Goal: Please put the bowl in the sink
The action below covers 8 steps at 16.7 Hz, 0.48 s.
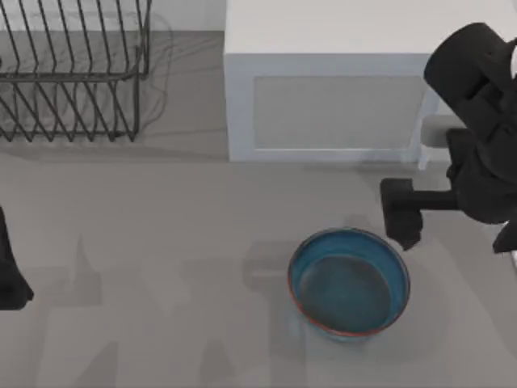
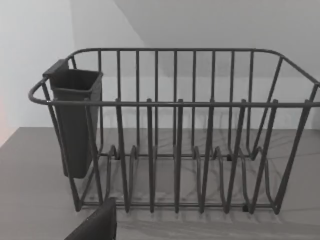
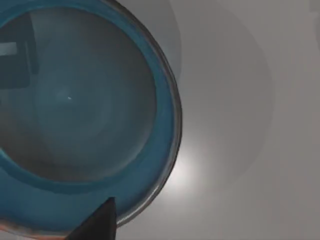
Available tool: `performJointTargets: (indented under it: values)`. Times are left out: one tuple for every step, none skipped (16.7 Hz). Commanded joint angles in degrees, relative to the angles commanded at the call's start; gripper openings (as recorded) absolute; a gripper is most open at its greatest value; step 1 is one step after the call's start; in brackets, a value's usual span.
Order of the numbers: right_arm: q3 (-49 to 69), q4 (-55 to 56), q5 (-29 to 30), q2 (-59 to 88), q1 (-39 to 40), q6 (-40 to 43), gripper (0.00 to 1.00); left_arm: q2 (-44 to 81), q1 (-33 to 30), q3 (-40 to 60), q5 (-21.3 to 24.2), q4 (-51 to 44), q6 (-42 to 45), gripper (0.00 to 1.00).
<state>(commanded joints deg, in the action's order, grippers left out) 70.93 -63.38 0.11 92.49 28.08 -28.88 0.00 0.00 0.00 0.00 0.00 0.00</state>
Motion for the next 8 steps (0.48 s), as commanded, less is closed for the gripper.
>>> performJointTargets:
  values:
    - [2.7,-1.9,0.0,2.6,1.0,-1.0,1.00,0.0,0.0,0.0,0.0,0.0,0.0,1.00]
    - [4.9,-3.4,0.0,4.7,1.8,-1.8,1.00,0.0,0.0,0.0,0.0,0.0,0.0,1.00]
    - [6.7,-4.5,-0.1,6.3,2.4,-2.4,1.00,0.0,0.0,0.0,0.0,0.0,0.0,1.00]
    - [8.0,-5.3,-0.1,7.4,2.9,-2.8,1.00,0.0,0.0,0.0,0.0,0.0,0.0,1.00]
    - [8.7,-5.7,-0.1,8.0,3.1,-3.1,1.00,0.0,0.0,0.0,0.0,0.0,0.0,1.00]
    - [8.8,-5.7,-0.1,8.1,3.1,-3.1,1.00,0.0,0.0,0.0,0.0,0.0,0.0,1.00]
    - [8.8,-5.7,-0.1,8.1,3.1,-3.1,1.00,0.0,0.0,0.0,0.0,0.0,0.0,1.00]
    - [8.8,-5.7,-0.1,8.1,3.1,-3.1,1.00,0.0,0.0,0.0,0.0,0.0,0.0,1.00]
